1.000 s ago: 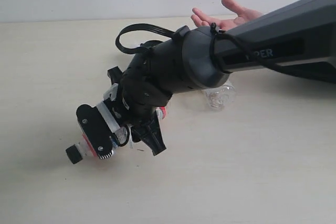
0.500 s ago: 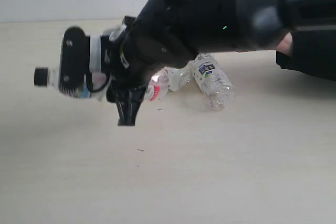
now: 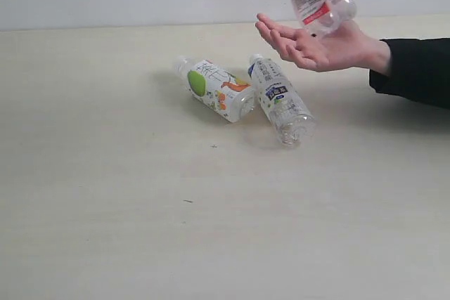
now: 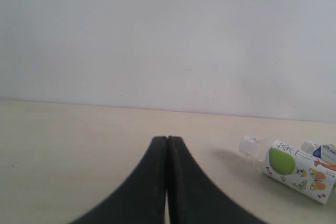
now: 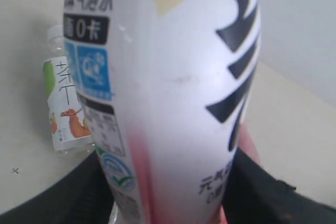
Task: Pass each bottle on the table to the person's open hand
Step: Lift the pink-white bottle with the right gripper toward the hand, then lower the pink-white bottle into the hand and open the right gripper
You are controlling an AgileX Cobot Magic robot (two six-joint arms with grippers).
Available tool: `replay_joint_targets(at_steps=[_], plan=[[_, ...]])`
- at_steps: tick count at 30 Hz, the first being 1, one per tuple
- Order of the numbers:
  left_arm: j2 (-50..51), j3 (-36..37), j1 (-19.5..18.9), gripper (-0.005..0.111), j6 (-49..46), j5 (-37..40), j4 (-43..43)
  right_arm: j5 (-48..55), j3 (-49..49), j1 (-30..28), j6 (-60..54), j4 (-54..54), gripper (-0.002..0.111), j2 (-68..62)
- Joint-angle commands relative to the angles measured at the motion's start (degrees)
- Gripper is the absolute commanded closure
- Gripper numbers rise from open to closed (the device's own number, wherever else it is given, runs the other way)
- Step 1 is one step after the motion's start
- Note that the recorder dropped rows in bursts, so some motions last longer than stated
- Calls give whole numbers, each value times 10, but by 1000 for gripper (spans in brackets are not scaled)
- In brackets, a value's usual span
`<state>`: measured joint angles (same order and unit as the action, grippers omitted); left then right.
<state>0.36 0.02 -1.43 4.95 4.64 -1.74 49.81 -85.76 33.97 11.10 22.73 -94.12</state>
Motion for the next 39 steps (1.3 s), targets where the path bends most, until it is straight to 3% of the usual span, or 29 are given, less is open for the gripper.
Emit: replay_joint_targets(at_steps=[1,9,19,33,36,39], plan=[[-4,0,2,107,-2,0,-3,84,-56,-75,-70,-142,108,-22],[-4,0,2,107,-2,0,-3,178,-106,-127,-76,-174,108,-111],[-4,0,2,107,-2,0,-3,169,-135,-128,-65,-184,108,-193],[-4,0,2,107,-2,0,-3,144,-142,-128,-35,-189,108,-202],[-4,0,2,107,-2,0,-3,143,-142,-128,-35,-189,102,-202],[-4,0,2,107,-2,0,-3,142,-142,-128,-35,-189,86,-202]])
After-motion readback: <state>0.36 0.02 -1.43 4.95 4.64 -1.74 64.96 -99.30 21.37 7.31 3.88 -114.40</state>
